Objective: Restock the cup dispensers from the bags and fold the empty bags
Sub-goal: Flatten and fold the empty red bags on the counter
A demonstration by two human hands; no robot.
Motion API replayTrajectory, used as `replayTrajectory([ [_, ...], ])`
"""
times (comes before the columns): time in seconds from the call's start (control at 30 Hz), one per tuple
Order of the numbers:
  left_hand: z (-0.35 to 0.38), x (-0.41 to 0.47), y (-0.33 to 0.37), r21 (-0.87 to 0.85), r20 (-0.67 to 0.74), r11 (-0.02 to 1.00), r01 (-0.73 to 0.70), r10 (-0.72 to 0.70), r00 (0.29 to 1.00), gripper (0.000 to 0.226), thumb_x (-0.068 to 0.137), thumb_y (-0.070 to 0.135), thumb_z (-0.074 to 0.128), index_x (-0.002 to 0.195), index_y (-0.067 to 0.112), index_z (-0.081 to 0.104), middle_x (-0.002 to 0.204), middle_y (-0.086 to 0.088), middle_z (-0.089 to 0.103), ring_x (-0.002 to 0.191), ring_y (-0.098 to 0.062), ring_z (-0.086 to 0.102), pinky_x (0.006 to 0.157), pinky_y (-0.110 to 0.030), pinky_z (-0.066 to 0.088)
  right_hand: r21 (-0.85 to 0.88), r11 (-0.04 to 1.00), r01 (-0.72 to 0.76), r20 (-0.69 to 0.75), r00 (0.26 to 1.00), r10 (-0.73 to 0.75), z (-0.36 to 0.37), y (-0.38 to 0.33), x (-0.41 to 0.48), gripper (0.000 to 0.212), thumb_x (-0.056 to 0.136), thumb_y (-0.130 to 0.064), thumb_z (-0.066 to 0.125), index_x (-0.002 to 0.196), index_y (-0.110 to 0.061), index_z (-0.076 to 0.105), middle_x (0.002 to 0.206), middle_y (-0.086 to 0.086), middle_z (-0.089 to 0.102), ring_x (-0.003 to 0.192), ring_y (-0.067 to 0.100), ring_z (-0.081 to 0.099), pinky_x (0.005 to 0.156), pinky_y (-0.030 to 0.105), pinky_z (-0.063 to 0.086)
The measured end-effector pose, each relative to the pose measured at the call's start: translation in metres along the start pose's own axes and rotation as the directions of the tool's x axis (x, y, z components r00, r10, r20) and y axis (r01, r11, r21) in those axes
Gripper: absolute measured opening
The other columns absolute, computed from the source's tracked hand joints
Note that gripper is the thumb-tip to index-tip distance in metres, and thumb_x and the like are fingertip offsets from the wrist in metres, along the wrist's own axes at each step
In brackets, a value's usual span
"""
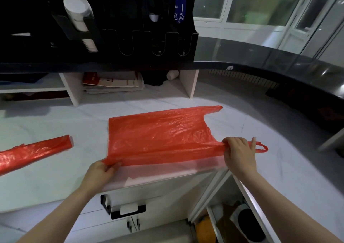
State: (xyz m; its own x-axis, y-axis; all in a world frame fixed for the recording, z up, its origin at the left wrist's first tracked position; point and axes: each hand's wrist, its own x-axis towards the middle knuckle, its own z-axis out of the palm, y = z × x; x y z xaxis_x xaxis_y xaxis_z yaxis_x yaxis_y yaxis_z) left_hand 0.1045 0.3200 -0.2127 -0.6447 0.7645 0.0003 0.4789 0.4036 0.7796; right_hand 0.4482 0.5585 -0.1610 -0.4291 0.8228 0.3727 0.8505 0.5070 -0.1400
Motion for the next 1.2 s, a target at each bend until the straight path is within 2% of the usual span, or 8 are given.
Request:
replayTrajectory([
  [0.23, -0.011, 0.013, 0.005, -0.308, -0.025, 0.947, 0.086, -0.099, 0.995, 0.025, 0.093, 0.020, 0.059, 0.071, 0.013, 0.069, 0.065, 0.003, 0.070, 0.068, -0.016, 0.064, 0.064, -0.028, 0.045, 0.049, 0.996, -0.073, -0.196, 0.977, 0.082, 0.006, -0.003, -0.014, 0.029, 0.077, -0.019, 0.076, 0.101, -0.011, 0.063, 0.098, 0.011, 0.059, 0.095, 0.036, 0.051, 0.092, 0.043, 0.028],
  [0.3, -0.014, 0.016, 0.005, -0.389, -0.021, 0.913, 0.120, -0.139, 0.990, 0.024, 0.094, 0.021, 0.056, 0.075, 0.010, 0.068, 0.065, 0.003, 0.071, 0.067, -0.015, 0.064, 0.064, -0.025, 0.044, 0.087, 0.996, -0.032, -0.199, 0.979, 0.049, 0.009, -0.002, -0.022, 0.012, 0.084, -0.025, 0.067, 0.086, -0.017, 0.059, 0.083, 0.001, 0.056, 0.079, 0.027, 0.051, 0.076, 0.037, 0.028],
  [0.43, -0.020, 0.019, 0.002, -0.503, -0.009, 0.847, 0.173, -0.206, 0.979, 0.020, 0.095, 0.024, 0.055, 0.086, 0.013, 0.069, 0.076, -0.001, 0.074, 0.071, -0.015, 0.067, 0.066, -0.027, 0.046, 0.210, 0.977, 0.020, 0.019, 1.000, -0.025, 0.021, -0.002, -0.040, 0.046, 0.094, -0.052, 0.027, 0.055, -0.028, 0.033, 0.048, -0.010, 0.035, 0.047, 0.015, 0.040, 0.045, 0.023, 0.024],
  [0.5, -0.022, 0.021, -0.002, -0.523, -0.006, 0.829, 0.198, -0.236, 0.972, 0.019, 0.094, 0.025, 0.056, 0.086, 0.014, 0.069, 0.078, -0.003, 0.073, 0.072, -0.018, 0.066, 0.066, -0.029, 0.047, 0.214, 0.976, -0.045, 0.172, 0.985, 0.008, 0.036, -0.003, -0.047, 0.064, 0.092, -0.064, 0.016, 0.059, -0.022, 0.053, 0.056, -0.005, 0.053, 0.057, 0.015, 0.051, 0.048, 0.029, 0.037],
  [0.57, -0.025, 0.023, -0.007, -0.534, 0.010, 0.815, 0.223, -0.257, 0.966, 0.017, 0.094, 0.025, 0.056, 0.087, 0.016, 0.069, 0.077, -0.001, 0.074, 0.073, -0.018, 0.065, 0.068, -0.030, 0.047, 0.236, 0.962, -0.137, 0.244, 0.967, 0.078, 0.051, -0.001, -0.045, 0.056, 0.092, -0.060, 0.033, 0.101, -0.019, 0.069, 0.102, 0.003, 0.068, 0.095, 0.020, 0.060, 0.078, 0.036, 0.050],
  [0.67, -0.031, 0.025, -0.012, -0.556, 0.038, 0.791, 0.254, -0.281, 0.959, 0.017, 0.093, 0.026, 0.057, 0.090, 0.016, 0.070, 0.083, -0.003, 0.075, 0.080, -0.021, 0.067, 0.076, -0.036, 0.049, 0.373, 0.881, -0.289, 0.359, 0.921, 0.150, 0.053, -0.006, -0.025, 0.070, 0.087, -0.054, 0.056, 0.144, -0.018, 0.037, 0.144, 0.003, 0.044, 0.133, 0.024, 0.035, 0.109, 0.045, 0.034],
  [0.9, -0.043, 0.028, -0.015, -0.582, 0.039, 0.753, 0.307, -0.350, 0.936, 0.024, 0.094, 0.029, 0.055, 0.094, 0.010, 0.069, 0.092, -0.012, 0.073, 0.086, -0.030, 0.066, 0.085, -0.046, 0.051, 0.865, 0.321, -0.386, 0.406, 0.914, 0.007, 0.030, -0.038, 0.043, 0.039, 0.080, -0.013, 0.074, 0.110, -0.029, 0.057, 0.111, -0.014, 0.062, 0.102, -0.004, 0.058, 0.080, 0.018, 0.045],
  [1.2, -0.047, 0.035, -0.025, -0.312, -0.194, 0.911, 0.271, -0.340, 0.920, 0.026, 0.096, 0.027, 0.052, 0.083, 0.015, 0.071, 0.082, -0.007, 0.071, 0.072, -0.022, 0.061, 0.068, -0.029, 0.045, 0.735, 0.527, -0.427, 0.493, 0.870, 0.017, 0.057, -0.040, 0.086, 0.011, 0.084, -0.005, 0.067, 0.088, 0.005, 0.065, 0.075, 0.014, 0.070, 0.065, 0.019, 0.063, 0.060, 0.037, 0.053],
])
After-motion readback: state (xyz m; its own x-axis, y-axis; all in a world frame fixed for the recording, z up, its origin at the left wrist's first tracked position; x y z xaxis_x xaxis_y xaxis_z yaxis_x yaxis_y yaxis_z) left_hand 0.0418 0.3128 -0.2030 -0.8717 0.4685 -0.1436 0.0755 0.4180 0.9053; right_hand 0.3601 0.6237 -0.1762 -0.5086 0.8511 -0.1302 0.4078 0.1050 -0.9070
